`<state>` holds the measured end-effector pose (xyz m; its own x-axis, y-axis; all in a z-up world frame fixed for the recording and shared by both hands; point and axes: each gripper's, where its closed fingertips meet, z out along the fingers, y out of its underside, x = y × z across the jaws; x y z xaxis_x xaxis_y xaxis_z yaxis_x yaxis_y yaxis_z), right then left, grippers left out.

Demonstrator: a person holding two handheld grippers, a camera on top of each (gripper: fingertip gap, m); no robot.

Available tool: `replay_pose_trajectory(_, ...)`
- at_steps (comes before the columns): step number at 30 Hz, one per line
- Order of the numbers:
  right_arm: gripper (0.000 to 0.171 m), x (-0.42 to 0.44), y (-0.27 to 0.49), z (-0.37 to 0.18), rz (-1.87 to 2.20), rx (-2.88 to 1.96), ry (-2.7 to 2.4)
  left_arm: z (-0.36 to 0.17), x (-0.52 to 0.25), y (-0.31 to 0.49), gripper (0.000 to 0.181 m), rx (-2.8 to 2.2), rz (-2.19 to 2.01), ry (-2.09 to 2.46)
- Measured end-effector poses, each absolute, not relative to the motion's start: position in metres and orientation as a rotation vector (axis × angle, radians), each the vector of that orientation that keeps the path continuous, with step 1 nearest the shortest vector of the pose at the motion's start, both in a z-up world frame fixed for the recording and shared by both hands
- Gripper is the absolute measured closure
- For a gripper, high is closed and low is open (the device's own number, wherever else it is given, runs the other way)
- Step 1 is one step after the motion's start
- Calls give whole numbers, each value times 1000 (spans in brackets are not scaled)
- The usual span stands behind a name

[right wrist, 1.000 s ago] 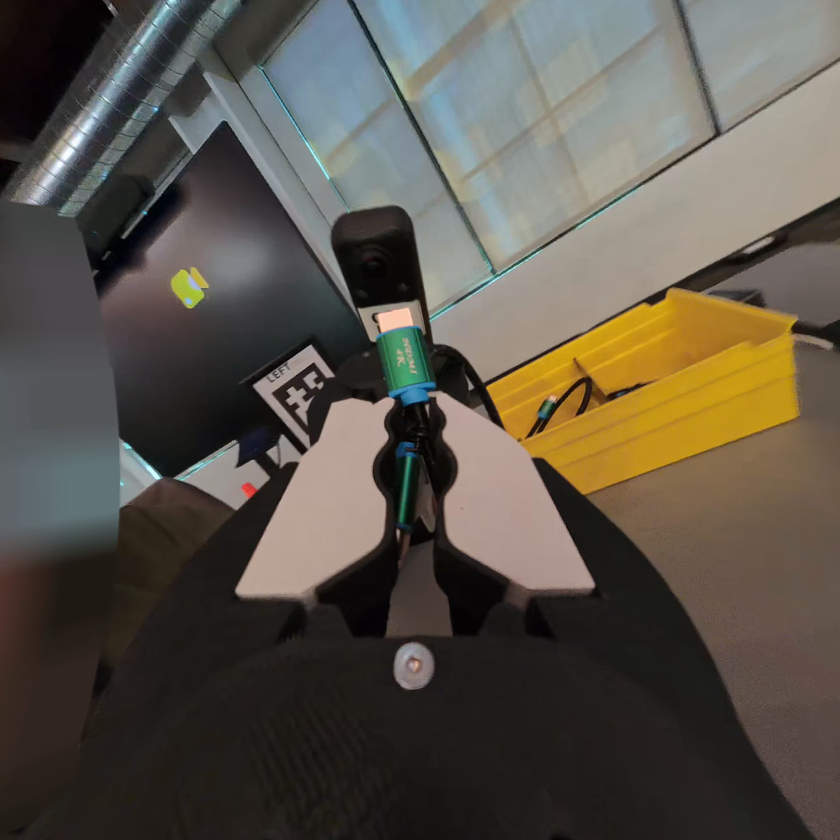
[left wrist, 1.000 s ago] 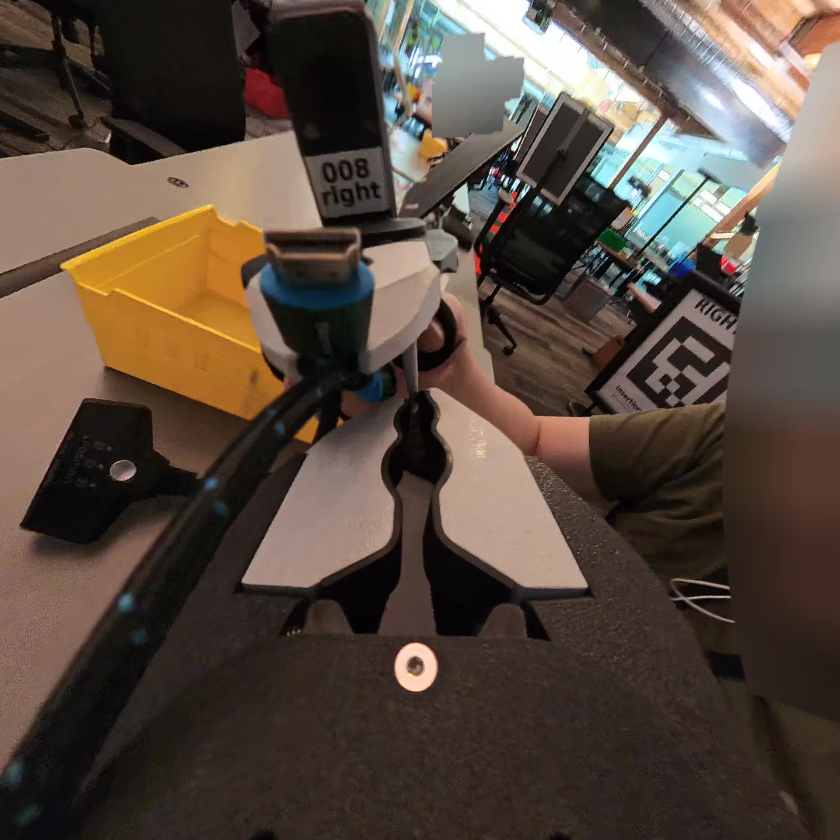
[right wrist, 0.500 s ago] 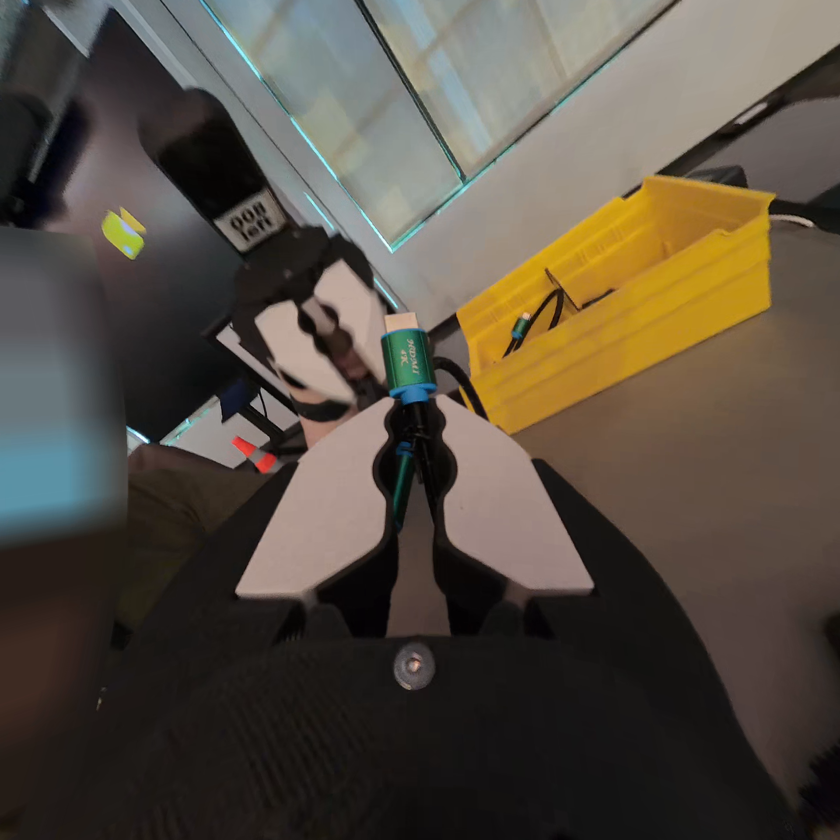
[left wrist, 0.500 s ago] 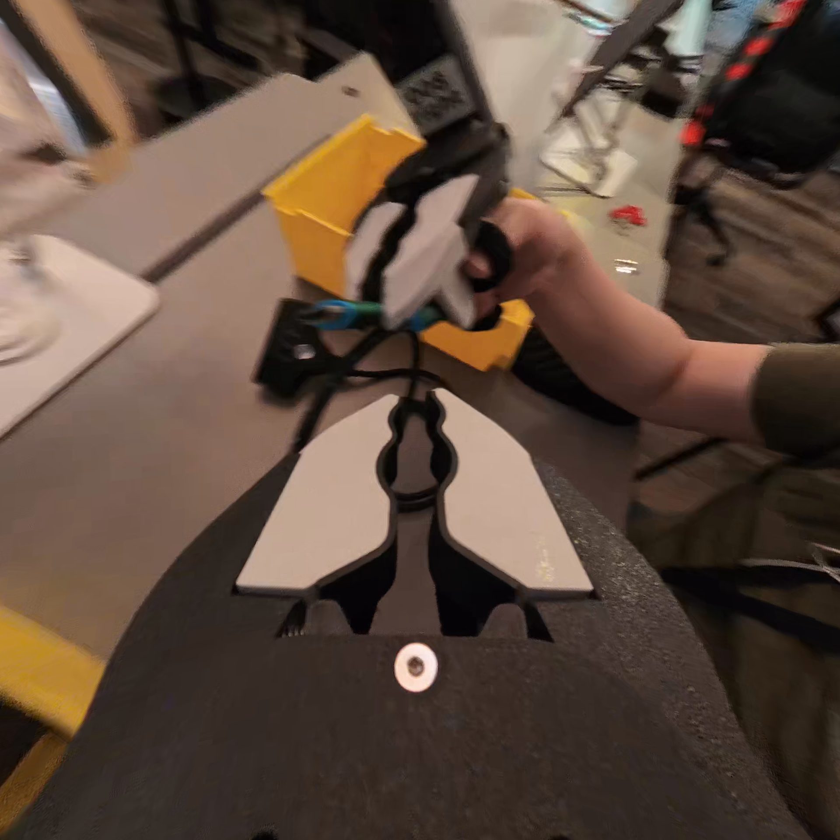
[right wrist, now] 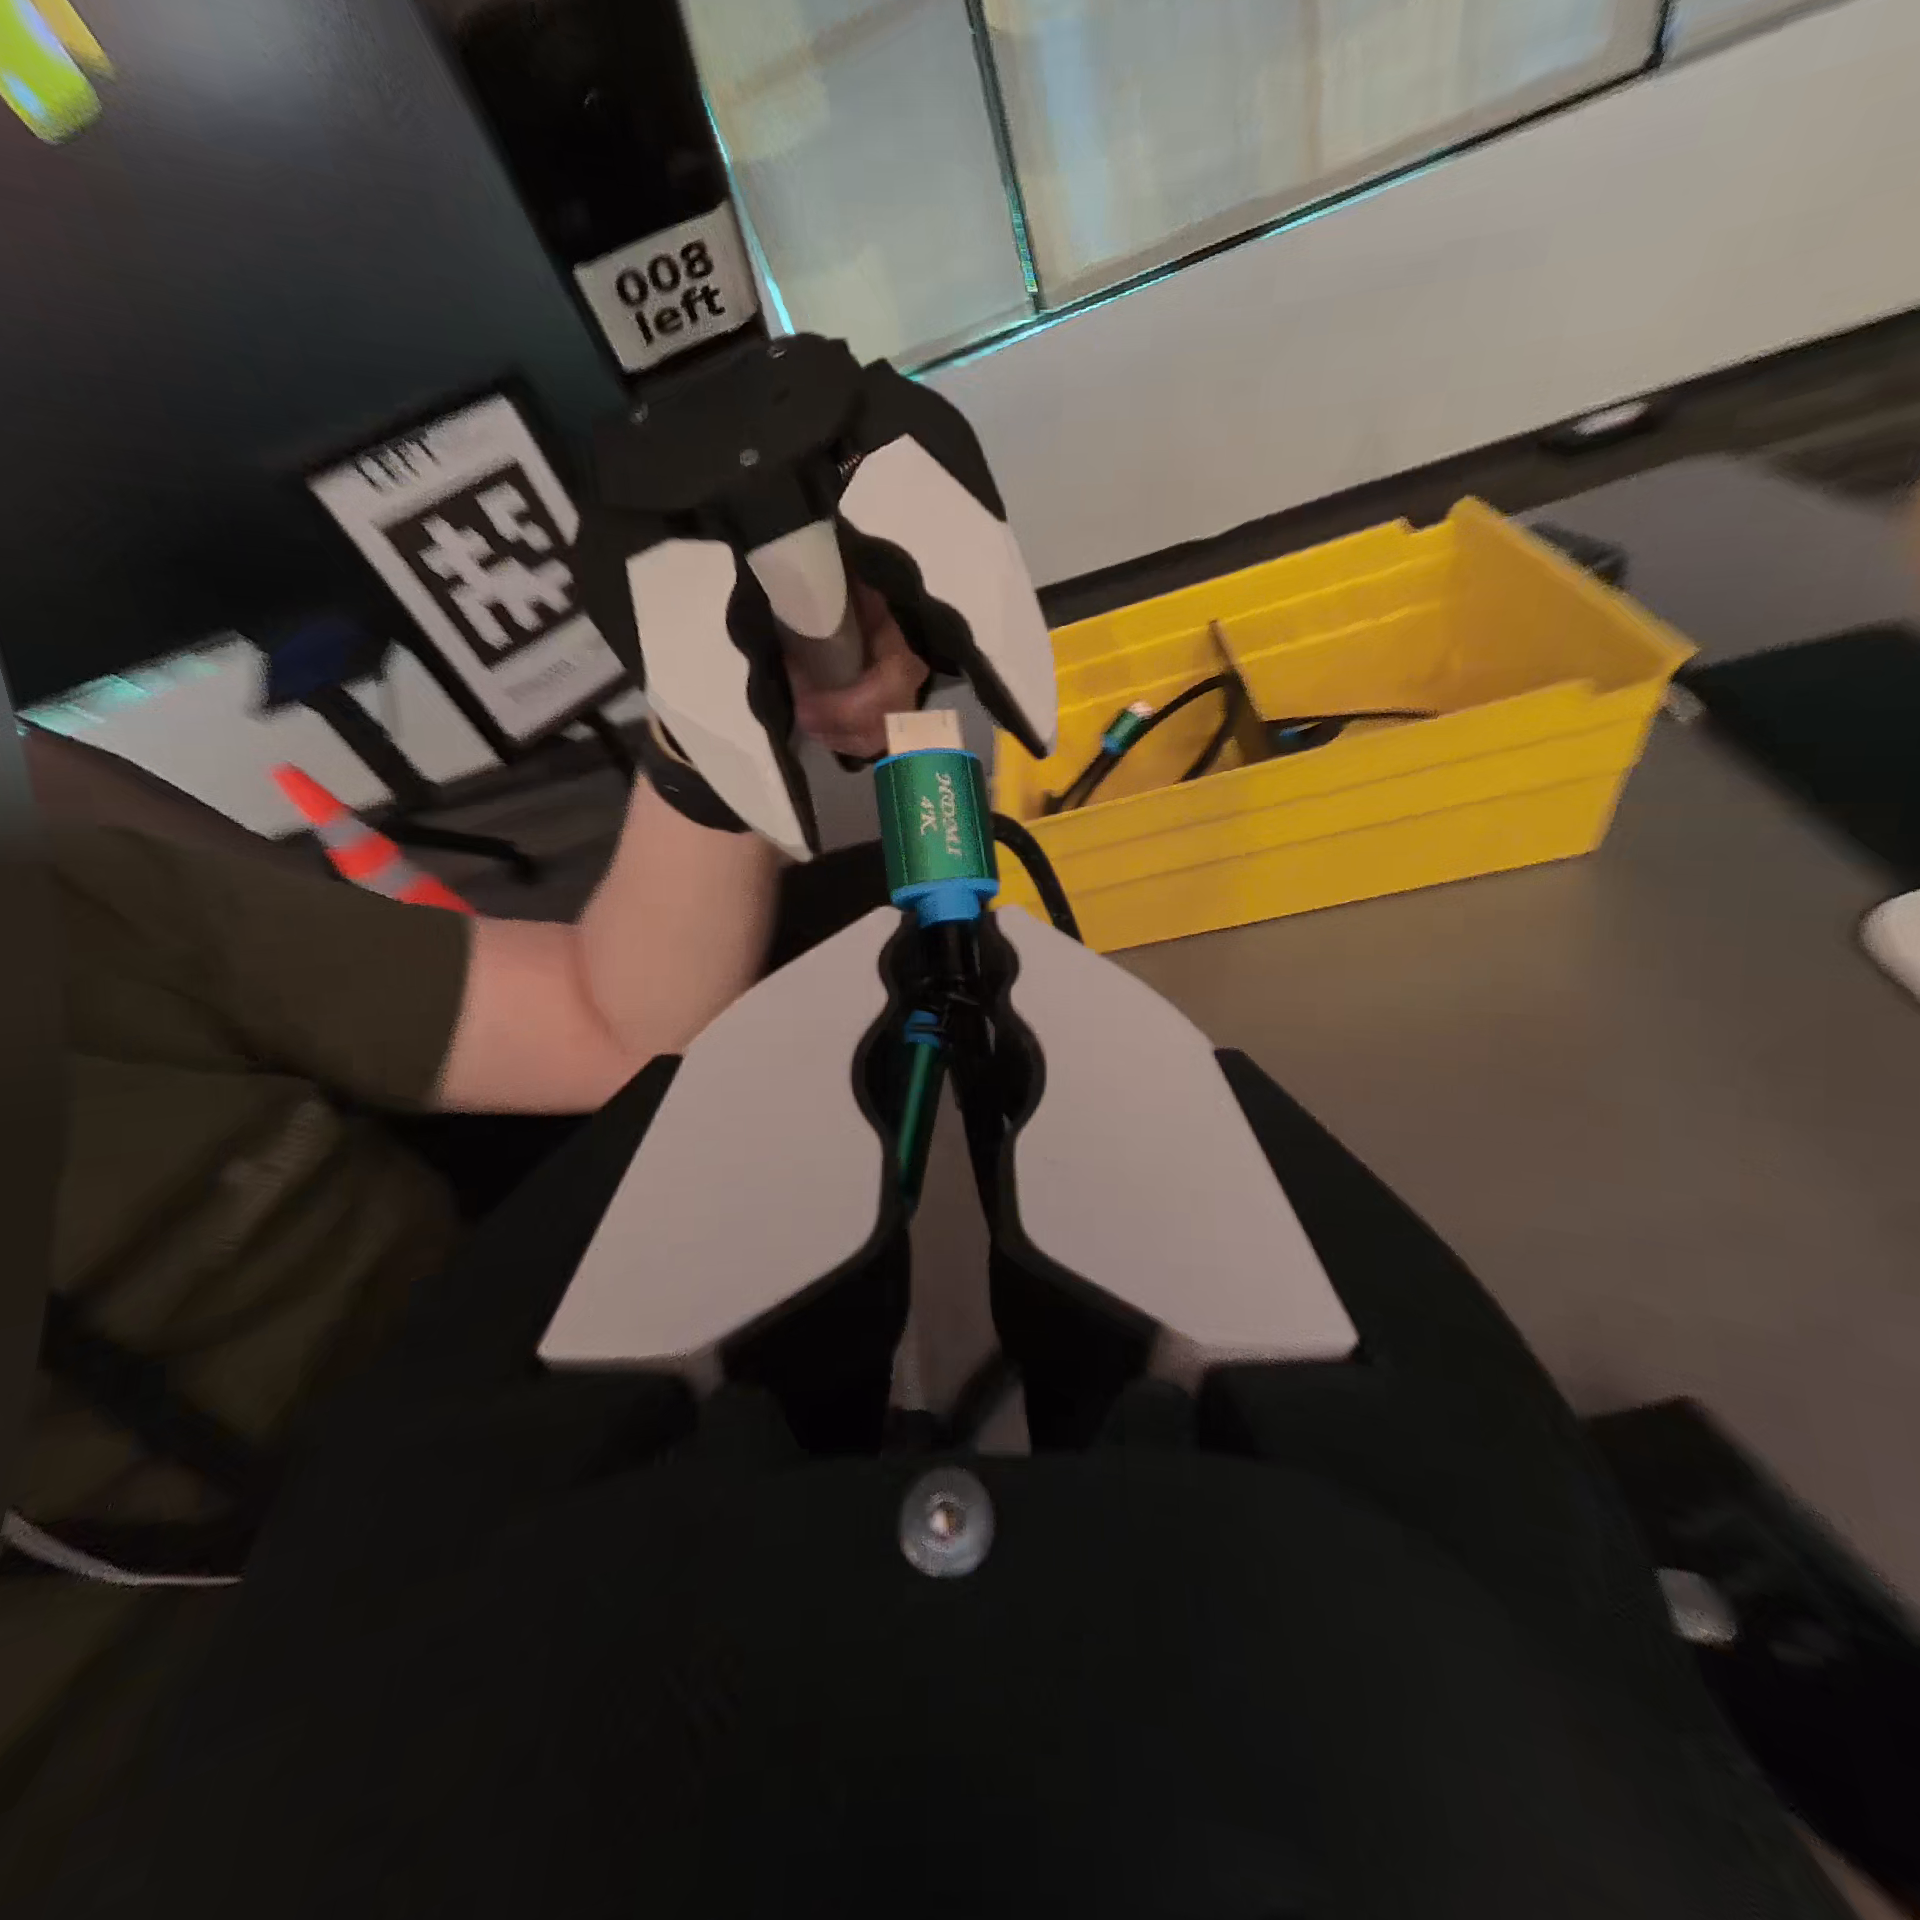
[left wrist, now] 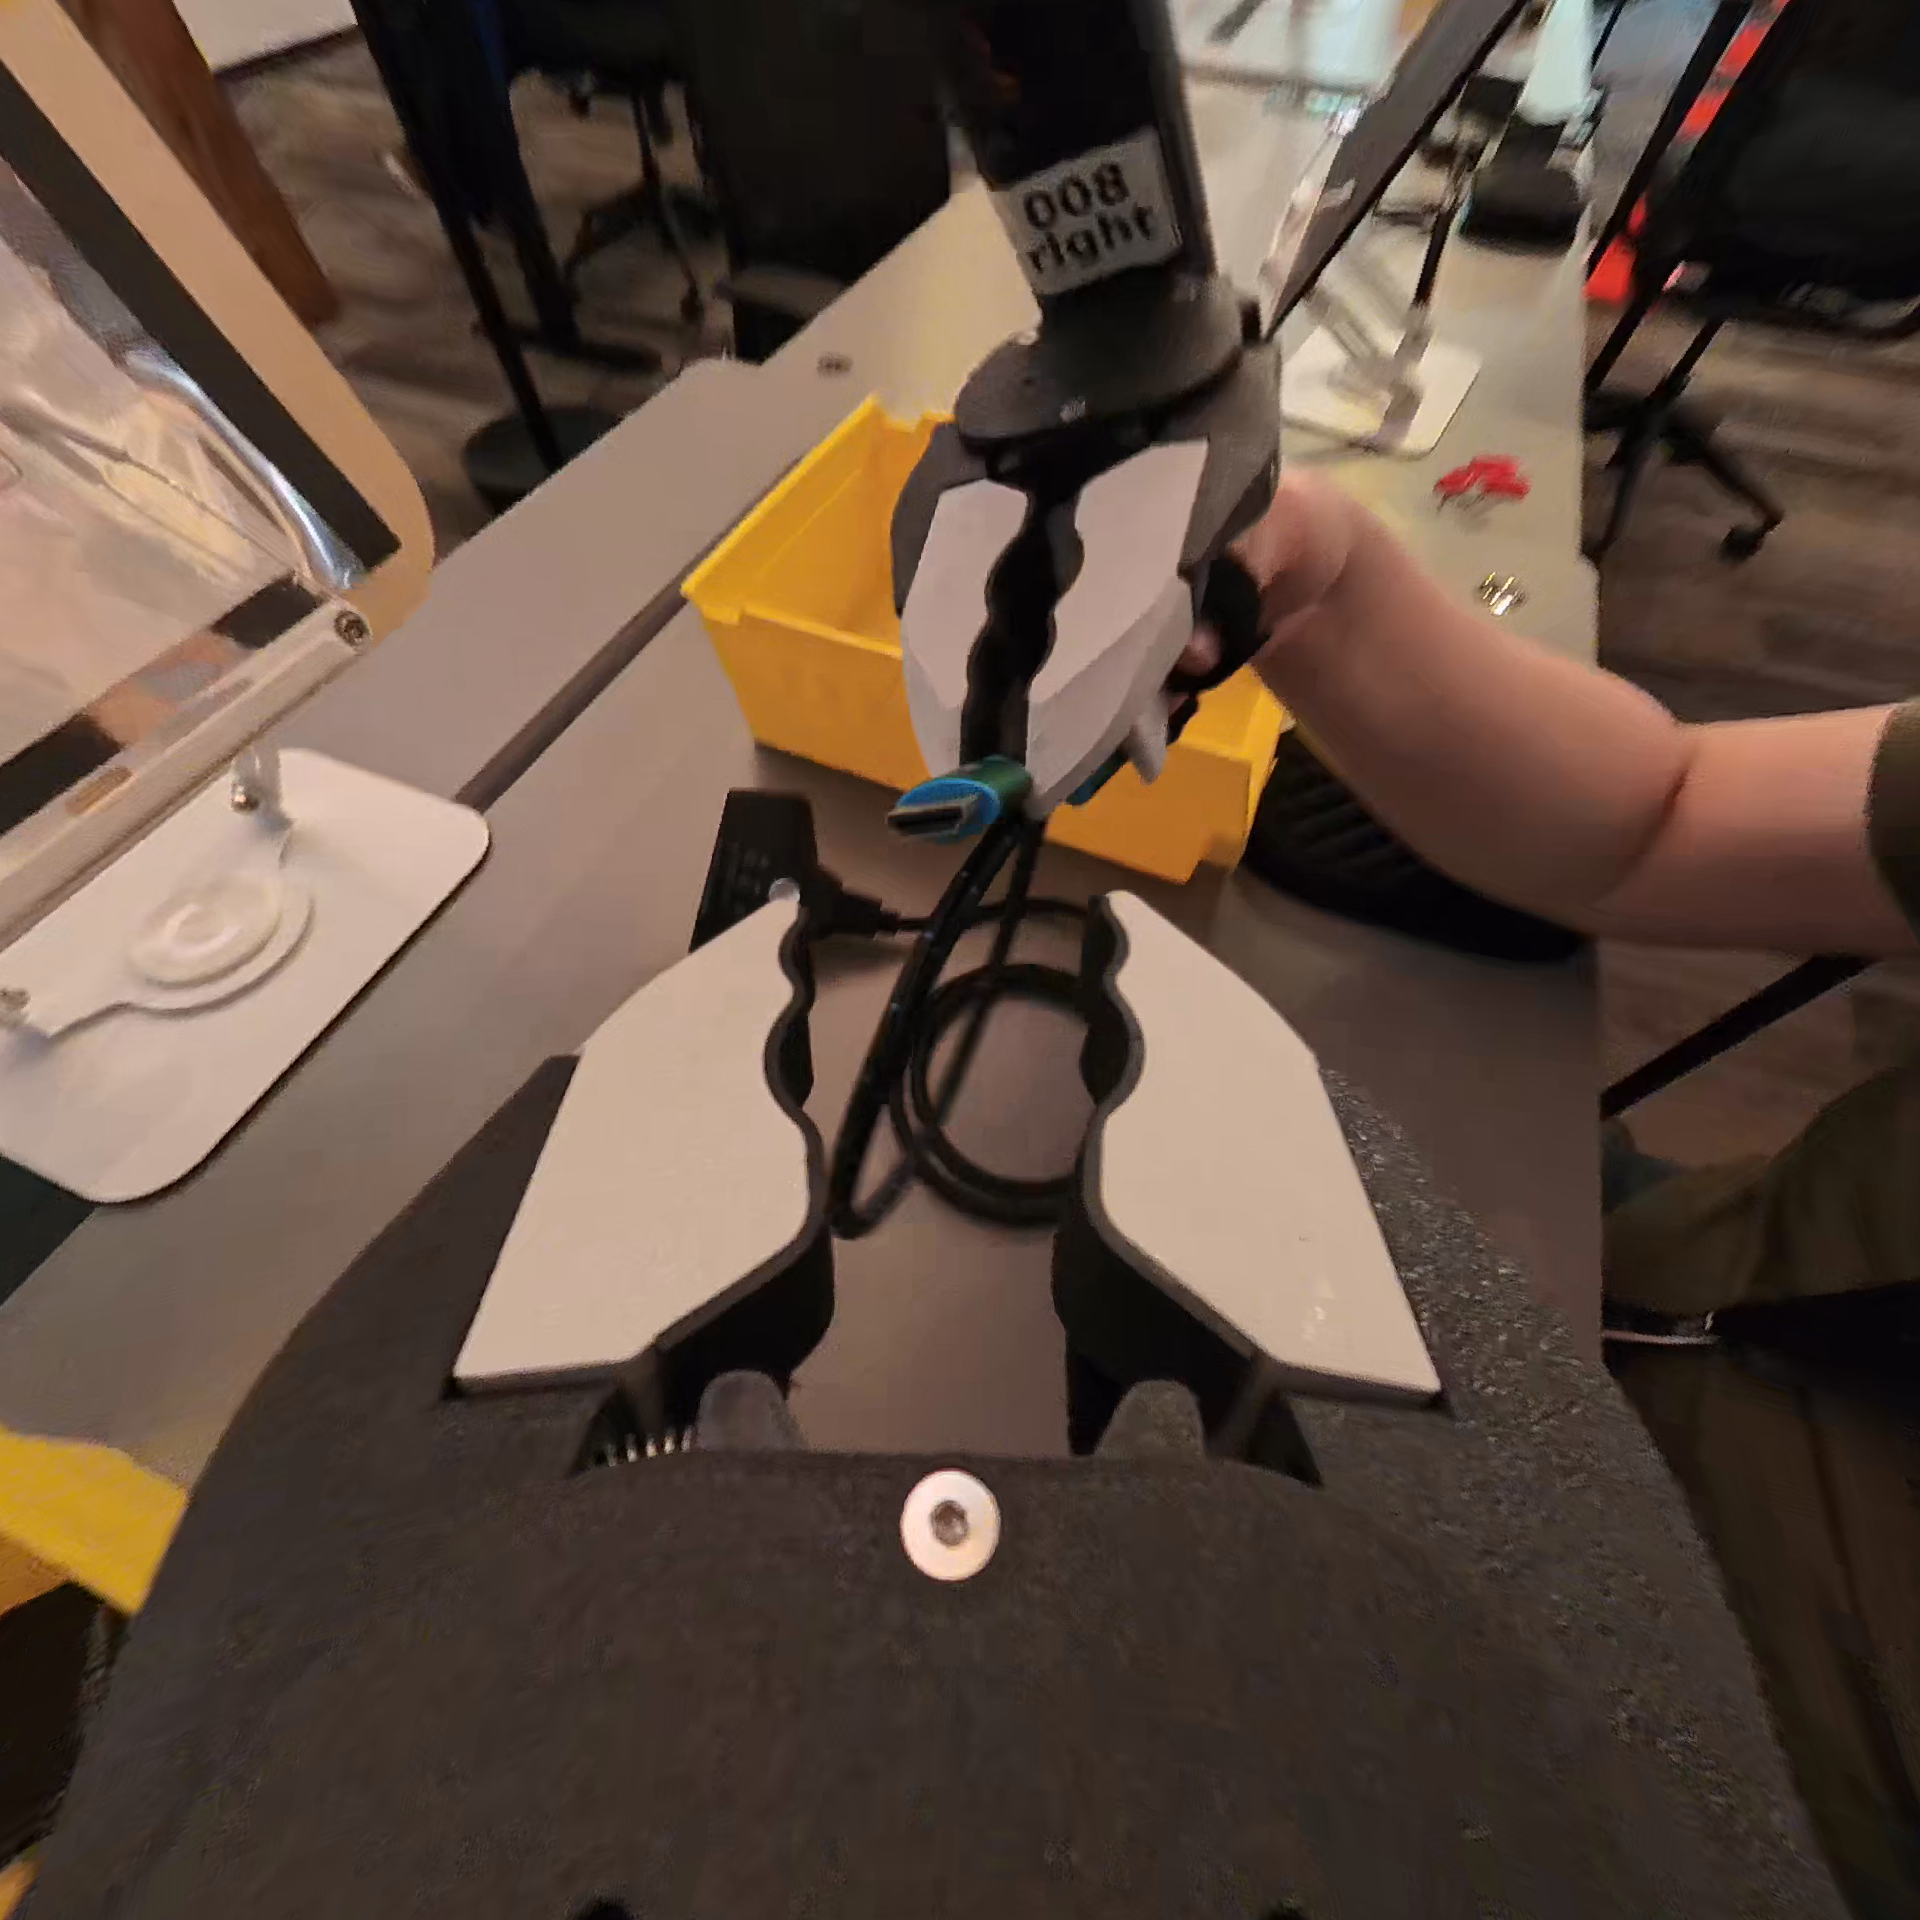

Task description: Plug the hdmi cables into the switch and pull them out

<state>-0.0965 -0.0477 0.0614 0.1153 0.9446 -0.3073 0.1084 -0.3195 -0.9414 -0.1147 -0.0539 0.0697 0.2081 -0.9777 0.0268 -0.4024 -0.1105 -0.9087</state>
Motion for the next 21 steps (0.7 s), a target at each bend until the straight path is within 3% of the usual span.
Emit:
replay_pose_trajectory(7,160,-99,-65,75,968,-1411,-1254,72,-107,-55,136,-1595,-906,1331)
replay_pose_trajectory(14,160,-100,-64,62,856,-1459,-1319,75,-97,-71,162,-1495,-931,1406)
replay_pose_trajectory(21,159,-100,-60,62,822,-1452,-1309,53,-91,-67,161,-1576,-837,1478)
